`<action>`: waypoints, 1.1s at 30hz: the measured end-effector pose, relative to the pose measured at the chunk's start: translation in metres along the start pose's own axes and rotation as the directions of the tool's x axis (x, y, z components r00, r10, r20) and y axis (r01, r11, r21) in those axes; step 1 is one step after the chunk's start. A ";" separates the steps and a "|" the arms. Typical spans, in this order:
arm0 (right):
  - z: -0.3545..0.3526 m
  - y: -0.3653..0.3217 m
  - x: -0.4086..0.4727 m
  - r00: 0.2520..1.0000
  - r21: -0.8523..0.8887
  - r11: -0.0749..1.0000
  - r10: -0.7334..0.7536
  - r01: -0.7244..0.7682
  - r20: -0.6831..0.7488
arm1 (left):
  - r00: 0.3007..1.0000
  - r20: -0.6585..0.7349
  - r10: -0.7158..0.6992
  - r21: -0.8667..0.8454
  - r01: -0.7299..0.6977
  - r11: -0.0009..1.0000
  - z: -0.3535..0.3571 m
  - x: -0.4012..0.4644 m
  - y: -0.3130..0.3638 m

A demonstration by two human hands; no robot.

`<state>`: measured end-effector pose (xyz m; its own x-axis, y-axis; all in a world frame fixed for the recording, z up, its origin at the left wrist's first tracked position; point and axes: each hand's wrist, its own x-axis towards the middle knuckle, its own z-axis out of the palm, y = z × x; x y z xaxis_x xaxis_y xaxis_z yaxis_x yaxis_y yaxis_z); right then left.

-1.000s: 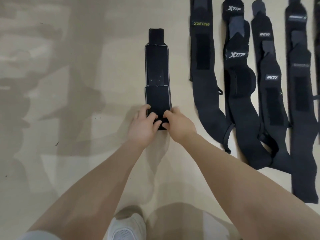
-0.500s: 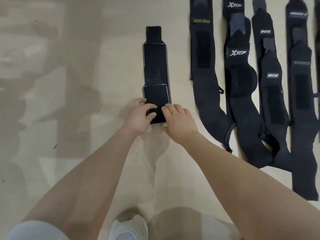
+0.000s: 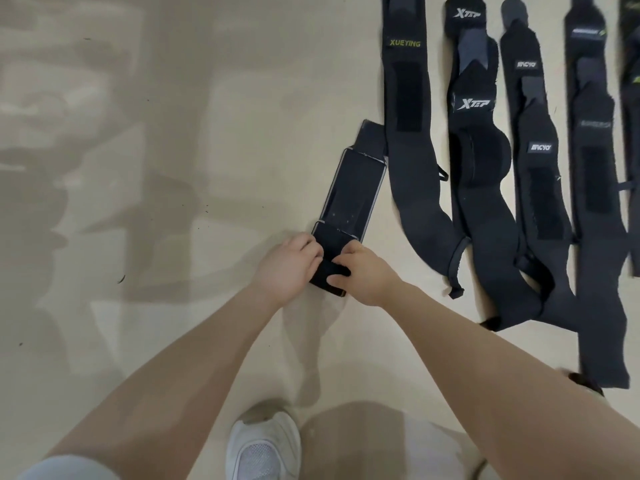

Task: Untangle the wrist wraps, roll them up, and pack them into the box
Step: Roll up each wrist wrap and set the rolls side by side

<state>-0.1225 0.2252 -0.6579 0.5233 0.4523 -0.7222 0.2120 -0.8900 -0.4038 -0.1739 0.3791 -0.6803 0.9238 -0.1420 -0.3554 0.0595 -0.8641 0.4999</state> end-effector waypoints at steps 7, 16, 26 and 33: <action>0.000 0.003 -0.003 0.985 0.391 0.905 0.173 -0.166 0.019 | 0.984 0.179 0.007 -0.007 -0.005 1.000 -0.004 0.000 0.003; -0.005 -0.006 -0.007 0.928 -0.431 0.900 -0.212 0.064 -0.305 | 0.976 0.198 -0.095 -0.088 0.114 0.990 -0.010 0.022 0.008; -0.015 0.004 0.008 0.980 -0.192 0.981 -0.030 -0.009 -0.199 | 0.986 0.104 -0.129 -0.198 0.147 0.969 -0.014 0.040 0.012; -0.035 0.011 0.028 0.984 0.067 0.986 0.158 -0.153 -0.079 | 0.999 0.015 -0.045 -0.086 0.046 0.995 -0.009 0.037 0.012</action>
<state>-0.0763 0.2259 -0.6626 0.6134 0.3000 -0.7306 0.0736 -0.9427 -0.3254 -0.1359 0.3676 -0.6806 0.9145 -0.1099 -0.3894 0.1347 -0.8248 0.5492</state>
